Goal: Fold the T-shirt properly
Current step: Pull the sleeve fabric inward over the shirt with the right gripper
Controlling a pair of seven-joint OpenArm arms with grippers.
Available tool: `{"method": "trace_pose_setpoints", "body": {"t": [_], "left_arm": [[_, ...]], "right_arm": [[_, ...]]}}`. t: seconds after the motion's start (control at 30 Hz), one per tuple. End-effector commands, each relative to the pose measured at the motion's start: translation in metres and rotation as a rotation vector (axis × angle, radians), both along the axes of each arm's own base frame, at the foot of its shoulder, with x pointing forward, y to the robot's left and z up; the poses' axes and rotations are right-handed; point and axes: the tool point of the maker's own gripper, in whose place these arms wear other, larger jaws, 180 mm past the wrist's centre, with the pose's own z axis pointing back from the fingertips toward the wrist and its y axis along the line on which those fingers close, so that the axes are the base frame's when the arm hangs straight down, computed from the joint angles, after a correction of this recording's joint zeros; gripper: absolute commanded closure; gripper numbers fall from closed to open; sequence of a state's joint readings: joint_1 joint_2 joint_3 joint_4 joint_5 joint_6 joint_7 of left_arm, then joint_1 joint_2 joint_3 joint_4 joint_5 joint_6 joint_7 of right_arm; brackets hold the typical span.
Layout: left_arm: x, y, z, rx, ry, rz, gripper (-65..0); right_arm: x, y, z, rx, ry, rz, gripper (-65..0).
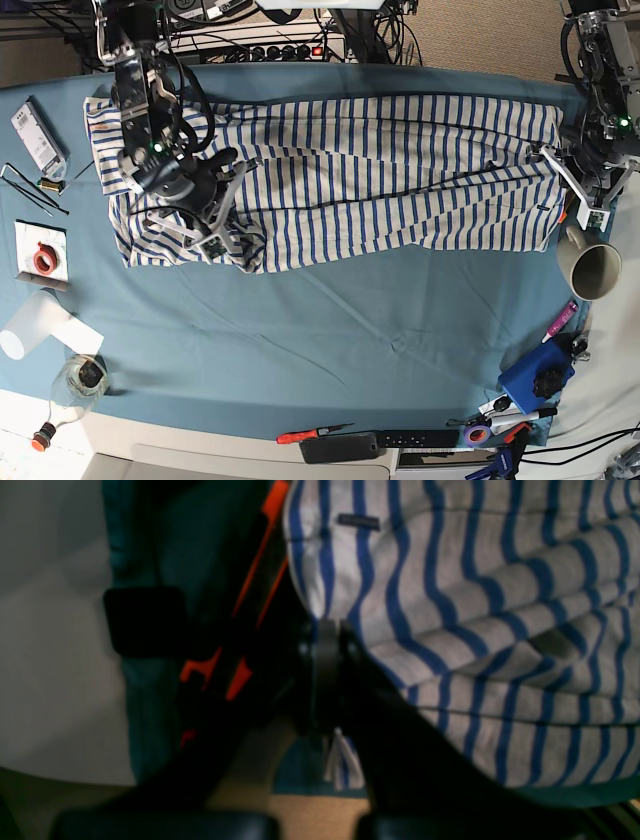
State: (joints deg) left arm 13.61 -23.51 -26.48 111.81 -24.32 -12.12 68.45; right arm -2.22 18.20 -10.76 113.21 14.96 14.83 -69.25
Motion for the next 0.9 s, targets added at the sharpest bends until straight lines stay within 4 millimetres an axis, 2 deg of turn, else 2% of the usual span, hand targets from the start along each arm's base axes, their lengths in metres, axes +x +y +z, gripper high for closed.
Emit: {"method": "trace_pose_setpoints", "body": {"t": [0.0,0.17,0.33,0.43,0.47,0.5,0.57,0.63,0.77,0.87], "left_arm": [[0.006,0.005,0.011,0.024,-0.035,-0.006,0.0],[0.005,0.004,0.011,0.024,-0.034,-0.007,0.0],[0.006,0.004,0.012,0.024,-0.04,-0.008,0.0],[0.006,0.004,0.012,0.024,-0.041,-0.008,0.0],[0.006,0.004,0.012,0.024,-0.04,-0.008,0.0],[0.006,0.004,0.012,0.024,-0.04,-0.008,0.0],[0.006,0.004,0.012,0.024,-0.041,-0.008,0.0],[0.006,0.004,0.012,0.024,-0.041,-0.008,0.0],[0.006,0.004,0.012,0.024,-0.041,-0.008,0.0],[0.006,0.004,0.012,0.024,-0.041,-0.008,0.0]], "right_arm": [[0.006,-0.005,0.015,0.006,-0.059,-0.009,0.0],[-0.005,-0.026,0.019,0.022,-0.076,-0.077,0.0],[0.0,-0.044,0.029,0.04,-0.117,-0.132,0.0],[0.001,-0.041,0.03,0.014,-0.13,-0.077,0.0],[0.001,-0.038,0.031,0.01,-0.133,-0.045,-1.2],[0.001,-0.035,0.032,0.004,-0.14,-0.012,-5.1],[0.005,-0.034,0.035,-0.03,-0.164,0.029,-11.5],[0.012,-0.042,0.041,-0.097,-0.193,0.034,-14.8],[0.03,-0.055,0.059,-0.179,-0.264,0.024,-14.9],[0.039,-0.062,0.052,-0.2,-0.233,0.028,-14.9]]}}
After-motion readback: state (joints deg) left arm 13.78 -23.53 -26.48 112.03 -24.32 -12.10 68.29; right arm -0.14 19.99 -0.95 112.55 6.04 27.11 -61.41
